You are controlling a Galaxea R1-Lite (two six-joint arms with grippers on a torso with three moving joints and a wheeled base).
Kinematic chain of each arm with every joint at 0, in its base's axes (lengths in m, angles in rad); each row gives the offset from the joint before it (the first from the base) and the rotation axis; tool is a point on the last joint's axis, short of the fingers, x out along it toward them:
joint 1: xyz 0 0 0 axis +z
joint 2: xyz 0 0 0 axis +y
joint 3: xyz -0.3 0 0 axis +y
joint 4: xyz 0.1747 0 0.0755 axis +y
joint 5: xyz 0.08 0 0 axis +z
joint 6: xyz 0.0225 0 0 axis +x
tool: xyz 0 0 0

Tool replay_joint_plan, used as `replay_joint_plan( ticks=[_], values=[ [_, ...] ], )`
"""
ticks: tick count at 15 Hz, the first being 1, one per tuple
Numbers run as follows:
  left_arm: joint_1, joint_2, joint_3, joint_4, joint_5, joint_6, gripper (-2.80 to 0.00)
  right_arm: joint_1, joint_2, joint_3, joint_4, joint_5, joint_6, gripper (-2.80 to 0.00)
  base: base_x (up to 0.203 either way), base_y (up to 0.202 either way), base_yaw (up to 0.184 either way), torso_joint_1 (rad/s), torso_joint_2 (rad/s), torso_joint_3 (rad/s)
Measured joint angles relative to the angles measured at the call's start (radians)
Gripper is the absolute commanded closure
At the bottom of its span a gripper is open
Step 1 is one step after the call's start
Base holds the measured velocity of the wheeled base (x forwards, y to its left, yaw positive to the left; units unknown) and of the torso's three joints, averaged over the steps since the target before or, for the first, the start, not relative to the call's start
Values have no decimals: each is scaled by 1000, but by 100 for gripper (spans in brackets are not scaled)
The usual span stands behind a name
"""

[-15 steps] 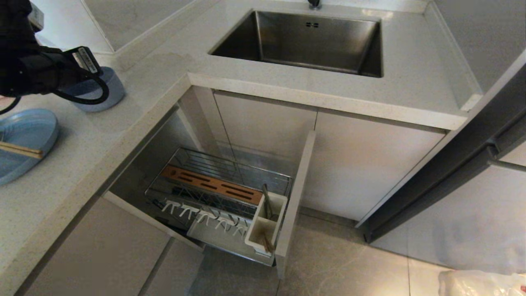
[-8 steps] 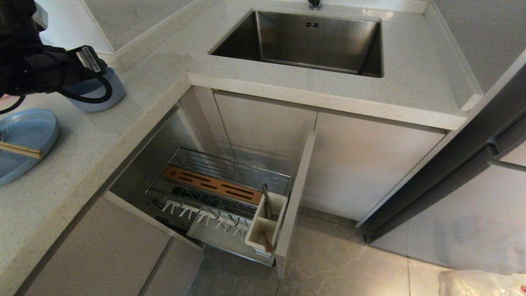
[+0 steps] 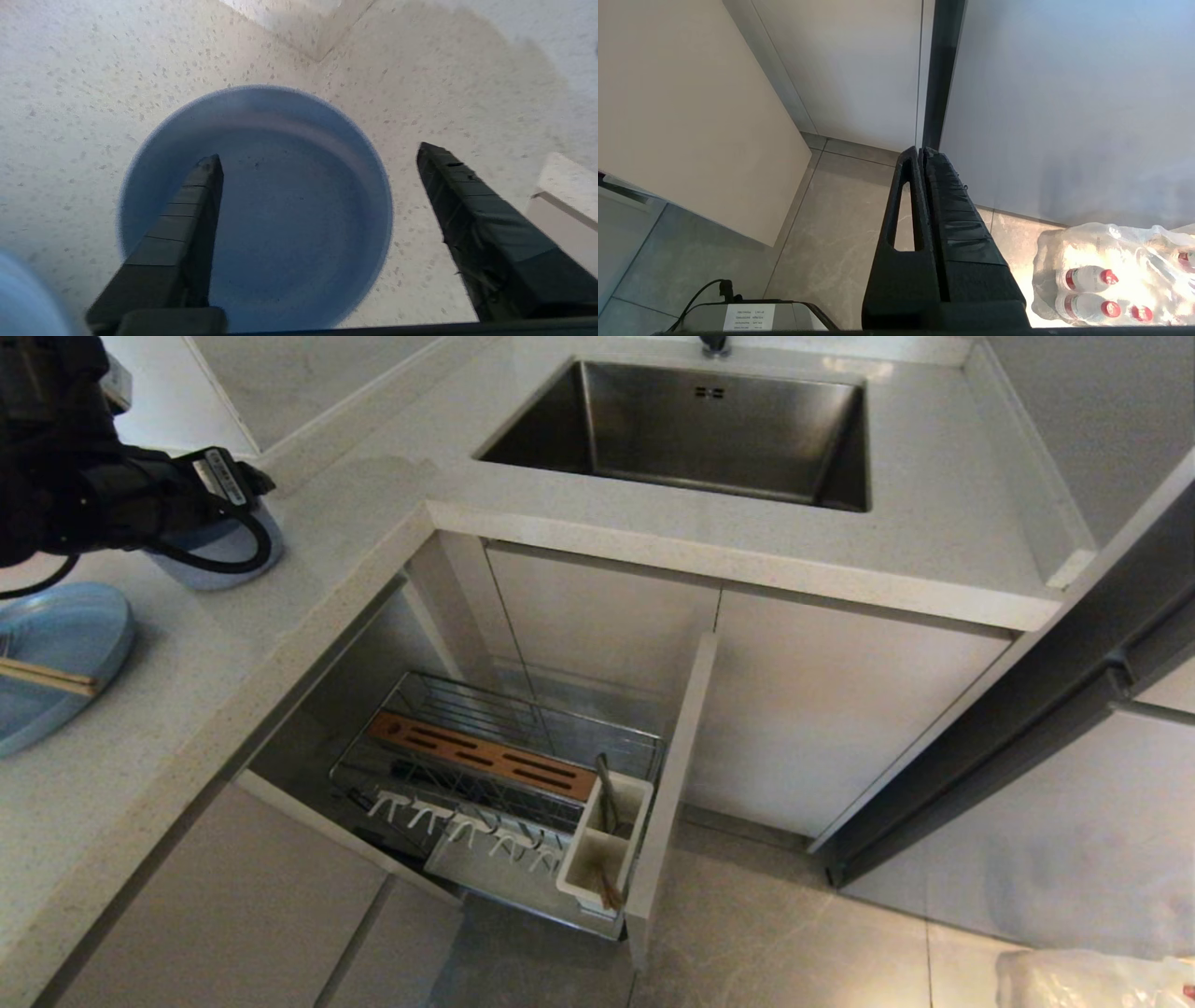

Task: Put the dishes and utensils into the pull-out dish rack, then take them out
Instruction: Pick up the bowl and place it in the cupboard

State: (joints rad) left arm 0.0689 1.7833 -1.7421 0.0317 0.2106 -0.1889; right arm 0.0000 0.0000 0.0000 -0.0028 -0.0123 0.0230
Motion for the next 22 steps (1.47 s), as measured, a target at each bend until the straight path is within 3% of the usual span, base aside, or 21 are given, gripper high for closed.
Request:
replay_joint_plan(
  ticks=[11,12,22],
  values=[
    [-19,48,-14,0,0,0,-280,0,0,0,0,0,0,0,0,0,0,0,0,0],
    [-19,48,-14,-1,0,0,0,0,0,0,0,0,0,0,0,0,0,0,0,0],
    [-19,41,-12,-4,15,2,0,0,0,0,0,0,0,0,0,0,0,0,0,0]
  ],
)
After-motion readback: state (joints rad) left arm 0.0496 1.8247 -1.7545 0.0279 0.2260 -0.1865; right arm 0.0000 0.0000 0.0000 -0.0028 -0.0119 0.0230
